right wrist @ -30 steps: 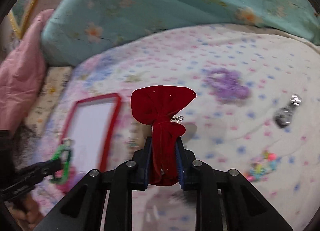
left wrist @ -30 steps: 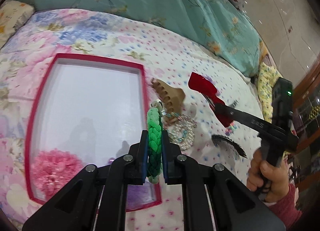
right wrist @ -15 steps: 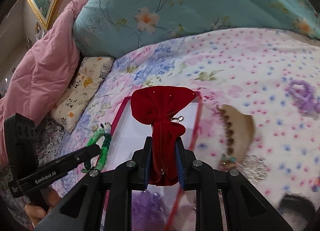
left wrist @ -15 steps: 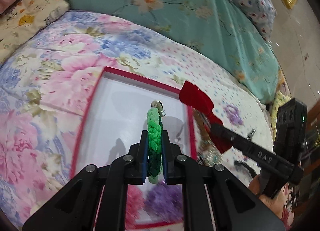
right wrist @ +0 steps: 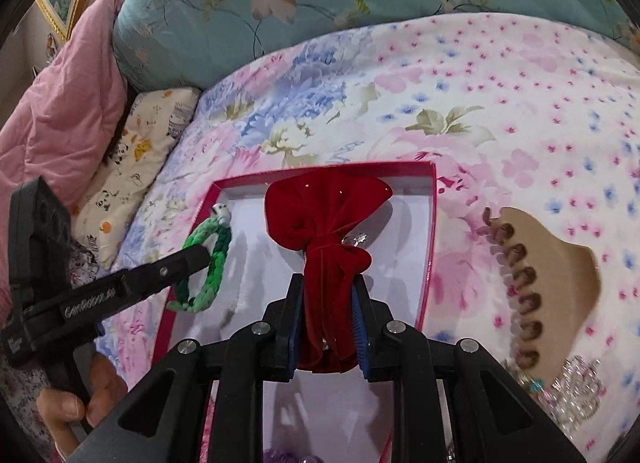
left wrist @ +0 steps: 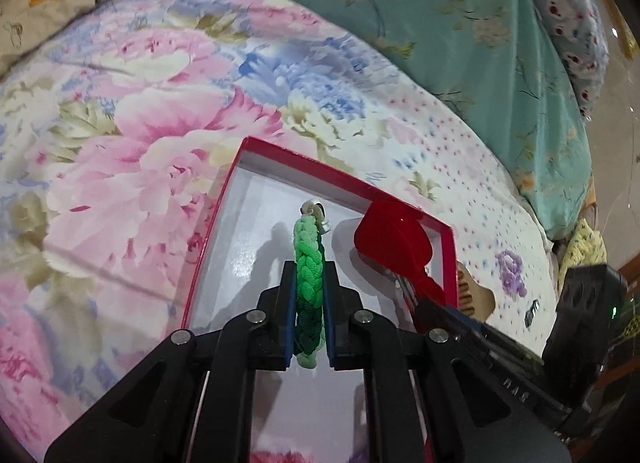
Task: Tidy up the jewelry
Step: 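Lower the green band and red bow into the tray and open both tools, then withdraw both tools and move toward the beaded bracelet and purple scrunchie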
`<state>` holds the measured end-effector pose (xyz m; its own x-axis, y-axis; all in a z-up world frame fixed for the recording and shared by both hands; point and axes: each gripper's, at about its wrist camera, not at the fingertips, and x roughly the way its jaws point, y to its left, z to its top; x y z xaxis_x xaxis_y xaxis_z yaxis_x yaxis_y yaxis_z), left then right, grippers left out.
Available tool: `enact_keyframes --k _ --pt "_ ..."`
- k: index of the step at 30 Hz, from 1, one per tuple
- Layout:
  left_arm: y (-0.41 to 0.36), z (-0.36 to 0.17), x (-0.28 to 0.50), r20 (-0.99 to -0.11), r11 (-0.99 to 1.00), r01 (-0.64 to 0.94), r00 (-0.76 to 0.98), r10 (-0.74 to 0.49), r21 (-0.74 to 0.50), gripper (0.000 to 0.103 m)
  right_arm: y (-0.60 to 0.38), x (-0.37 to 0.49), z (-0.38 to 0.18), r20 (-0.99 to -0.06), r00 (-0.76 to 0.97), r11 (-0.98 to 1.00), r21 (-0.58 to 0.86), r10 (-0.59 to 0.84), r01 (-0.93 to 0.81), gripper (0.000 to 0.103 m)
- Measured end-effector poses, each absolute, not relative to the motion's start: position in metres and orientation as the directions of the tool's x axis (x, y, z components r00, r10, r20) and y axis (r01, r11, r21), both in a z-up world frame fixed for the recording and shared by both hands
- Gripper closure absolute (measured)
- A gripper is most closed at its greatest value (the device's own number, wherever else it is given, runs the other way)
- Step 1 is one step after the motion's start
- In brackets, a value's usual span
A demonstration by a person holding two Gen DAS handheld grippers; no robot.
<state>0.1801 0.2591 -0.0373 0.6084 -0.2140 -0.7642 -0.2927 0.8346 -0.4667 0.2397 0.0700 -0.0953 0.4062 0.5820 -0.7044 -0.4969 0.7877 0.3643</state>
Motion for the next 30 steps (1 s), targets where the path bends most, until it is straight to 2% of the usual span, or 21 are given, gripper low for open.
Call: enact_keyframes --k 14,18,21,22,23,25,30 --pt "0.259 -0.051 0.189 -0.793 0.839 -0.328 0.581 -0.182 -0.434 0.093 0.077 0.245 -0.105 -0.715 0.375 0.777 0.376 0.590 -0.505 0.073" --pt "0.259 -0.050 0.190 -0.799 0.842 -0.332 0.575 -0.176 -0.425 0.091 0.076 0.243 -0.101 -0.713 0.373 0.773 0.377 0.594 -0.510 0.068" --pt "0.256 -0.048 0.190 -0.803 0.849 -0.331 0.572 -0.167 -0.412 0.085 0.071 0.240 -0.094 -0.700 0.382 0.769 0.384 0.604 -0.511 0.066" --pt "0.255 -0.047 0.189 -0.806 0.852 -0.333 0.571 -0.158 -0.403 0.076 0.069 0.239 -0.092 -0.696 0.385 0.768 0.385 0.606 -0.512 0.066" --pt "0.255 -0.045 0.188 -0.806 0.855 -0.336 0.573 -0.148 -0.396 0.061 0.067 0.238 -0.089 -0.692 0.389 0.768 0.387 0.608 -0.511 0.066" --pt "0.255 -0.041 0.185 -0.803 0.854 -0.344 0.581 -0.133 -0.390 0.050 0.062 0.236 -0.085 -0.683 0.395 0.765 0.393 0.614 -0.510 0.065" --pt "0.254 -0.037 0.181 -0.800 0.852 -0.348 0.586 -0.128 -0.391 0.050 0.043 0.226 -0.073 -0.663 0.415 0.764 0.402 0.623 -0.505 0.063"
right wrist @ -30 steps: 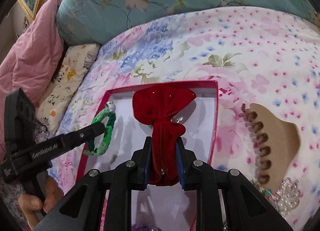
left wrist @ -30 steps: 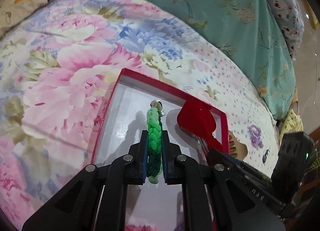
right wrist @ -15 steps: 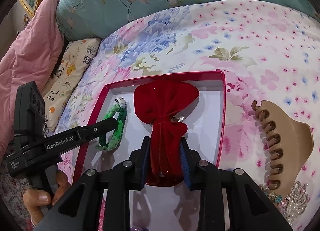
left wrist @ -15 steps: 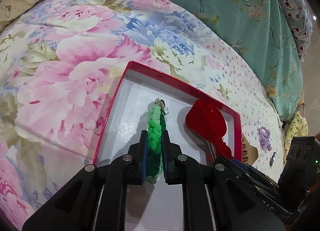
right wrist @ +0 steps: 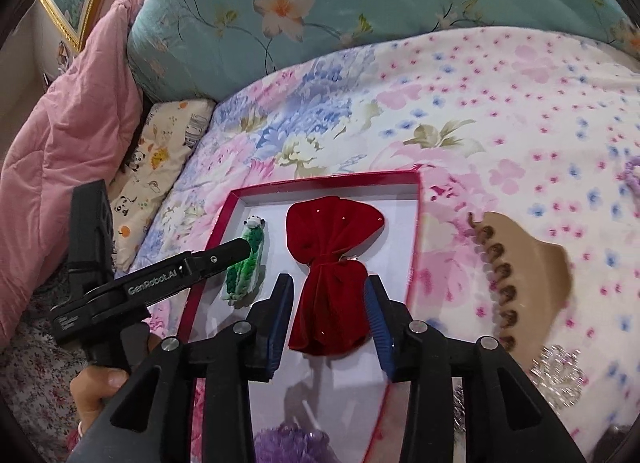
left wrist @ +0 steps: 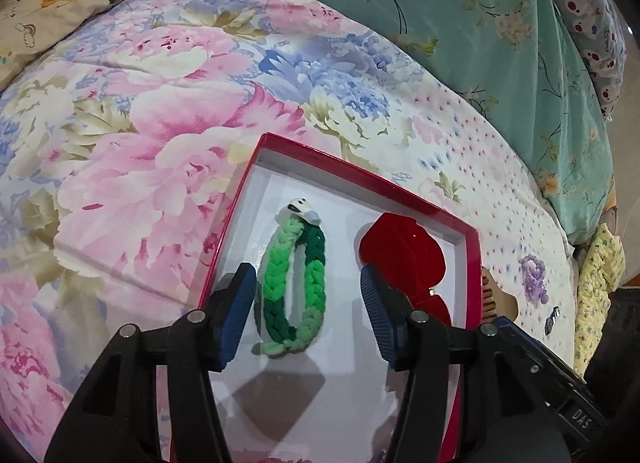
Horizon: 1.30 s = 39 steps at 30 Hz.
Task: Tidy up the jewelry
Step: 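Withdraw both tools and move toward the beaded bracelet and purple scrunchie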
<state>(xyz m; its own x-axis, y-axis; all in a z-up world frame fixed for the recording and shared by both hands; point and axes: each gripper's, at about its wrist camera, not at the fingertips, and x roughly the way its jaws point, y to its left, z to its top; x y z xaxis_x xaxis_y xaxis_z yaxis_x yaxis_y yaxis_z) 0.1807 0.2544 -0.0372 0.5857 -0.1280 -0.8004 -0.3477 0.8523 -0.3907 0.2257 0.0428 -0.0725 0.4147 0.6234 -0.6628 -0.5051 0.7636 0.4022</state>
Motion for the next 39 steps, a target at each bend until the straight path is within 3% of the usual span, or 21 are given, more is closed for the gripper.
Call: enact_keyframes --k 7,12,16,35,39 --pt "0.243 -0.027 0.170 -0.800 0.861 -0.338 0.587 -0.124 -0.381 0.050 0.016 0.215 -0.062 -0.650 0.434 0.770 0.414 0.624 -0.486 0.062" --pt "0.223 -0.013 0.154 -0.789 0.866 -0.308 0.597 -0.147 -0.394 0.050 -0.006 0.206 -0.054 -0.640 0.452 0.774 0.416 0.622 -0.476 0.050" --pt "0.204 -0.004 0.145 -0.782 0.869 -0.283 0.600 -0.170 -0.406 0.041 -0.027 0.203 -0.054 -0.640 0.467 0.786 0.421 0.611 -0.452 0.050" --pt "0.120 0.019 0.140 -0.773 0.892 -0.152 0.574 -0.271 -0.425 0.040 -0.151 0.199 -0.063 -0.662 0.554 0.861 0.430 0.505 -0.271 0.050" --pt "0.098 0.021 0.146 -0.775 0.899 -0.122 0.564 -0.285 -0.420 0.035 -0.174 0.199 -0.061 -0.660 0.571 0.869 0.433 0.487 -0.240 0.050"
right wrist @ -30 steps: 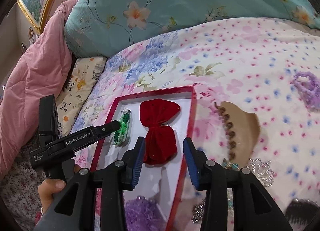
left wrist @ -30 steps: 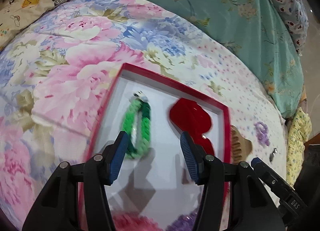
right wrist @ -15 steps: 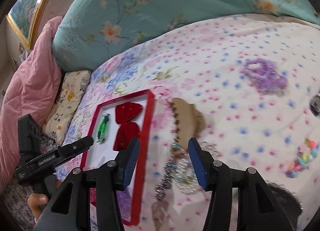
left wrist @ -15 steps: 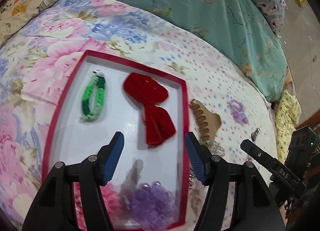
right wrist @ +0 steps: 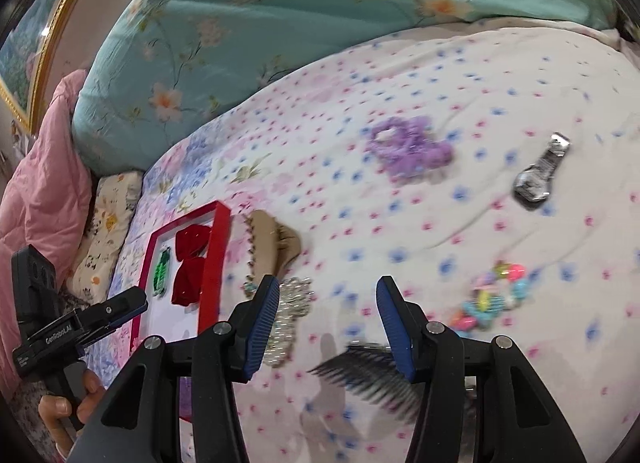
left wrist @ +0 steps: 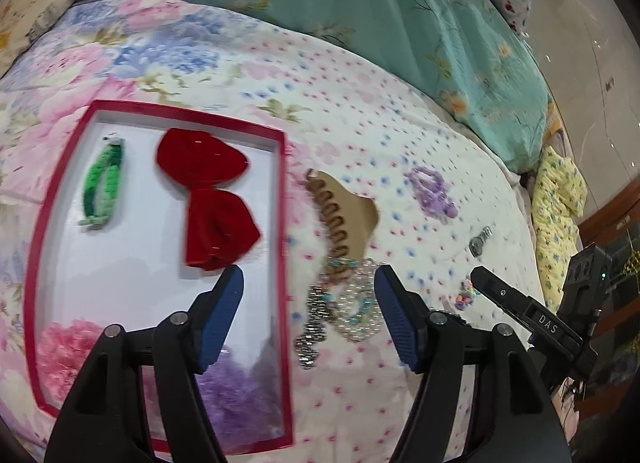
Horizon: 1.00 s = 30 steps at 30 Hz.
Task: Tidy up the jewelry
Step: 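Withdraw both tools and move toward the beaded bracelet and purple scrunchie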
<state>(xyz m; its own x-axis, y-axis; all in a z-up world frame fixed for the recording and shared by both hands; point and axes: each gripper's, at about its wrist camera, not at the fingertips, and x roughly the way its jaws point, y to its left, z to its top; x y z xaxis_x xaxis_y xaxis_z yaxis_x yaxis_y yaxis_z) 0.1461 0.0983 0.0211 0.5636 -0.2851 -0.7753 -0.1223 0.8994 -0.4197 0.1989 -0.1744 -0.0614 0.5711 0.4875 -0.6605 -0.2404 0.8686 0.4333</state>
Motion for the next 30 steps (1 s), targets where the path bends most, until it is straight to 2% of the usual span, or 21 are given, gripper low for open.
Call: enact_keyframes --k 14,27,28,30 --pt "0.054 0.021 0.151 -0.793 0.912 -0.068 0.524 -0.313 -0.405 0.035 -0.209 0.195 -0.058 -0.651 0.594 0.870 0.449 0.473 -0.201 0.050" --pt "0.021 -0.013 0.165 -0.795 0.890 -0.082 0.491 -0.355 -0.448 0.036 -0.208 0.223 -0.055 -0.655 0.600 0.881 0.420 0.459 -0.216 0.050" --pt "0.019 -0.016 0.170 -0.800 0.892 -0.086 0.488 -0.350 -0.443 0.036 -0.207 0.227 -0.054 -0.654 0.602 0.882 0.417 0.458 -0.218 0.050" --pt "0.015 -0.024 0.178 -0.810 0.895 -0.093 0.474 -0.345 -0.436 0.044 -0.206 0.237 -0.053 -0.651 0.610 0.887 0.403 0.451 -0.225 0.050"
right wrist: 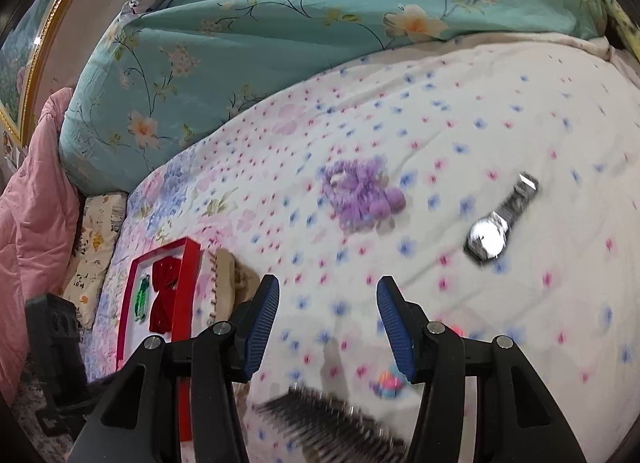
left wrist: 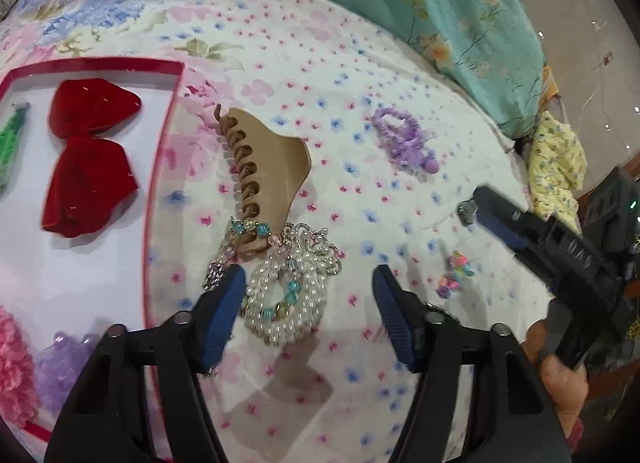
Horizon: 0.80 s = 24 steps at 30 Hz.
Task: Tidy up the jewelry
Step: 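Withdraw both tools and move toward the beaded bracelet and purple scrunchie, then grasp the beaded bracelet with the left tool while the right grasps the purple scrunchie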
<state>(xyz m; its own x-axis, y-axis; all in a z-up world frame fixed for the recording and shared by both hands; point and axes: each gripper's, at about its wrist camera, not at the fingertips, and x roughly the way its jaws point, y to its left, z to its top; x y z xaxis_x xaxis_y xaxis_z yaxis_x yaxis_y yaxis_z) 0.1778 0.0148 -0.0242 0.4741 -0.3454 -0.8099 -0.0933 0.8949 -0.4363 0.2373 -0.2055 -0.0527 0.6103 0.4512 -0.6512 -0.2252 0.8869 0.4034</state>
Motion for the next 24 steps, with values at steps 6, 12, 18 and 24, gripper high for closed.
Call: enact_keyframes --k 6,12,18,24 --pt "0.010 -0.046 0.193 -0.812 0.878 -0.119 0.453 -0.367 -0.463 0.062 -0.198 0.276 -0.055 -0.679 0.598 0.902 0.372 0.426 -0.220 0.052" --pt "0.022 -0.050 0.199 -0.795 0.856 -0.148 0.473 -0.378 -0.495 0.069 -0.186 0.315 -0.061 -0.715 0.590 0.926 0.311 0.375 -0.213 0.051" --pt "0.029 -0.054 0.200 -0.793 0.850 -0.153 0.473 -0.385 -0.504 0.094 -0.182 0.344 -0.078 -0.752 0.568 0.943 0.271 0.333 -0.194 0.098" --pt "0.032 -0.046 0.188 -0.769 0.844 -0.127 0.498 -0.401 -0.522 0.097 -0.182 0.331 -0.075 -0.737 0.586 0.941 0.265 0.337 -0.208 0.098"
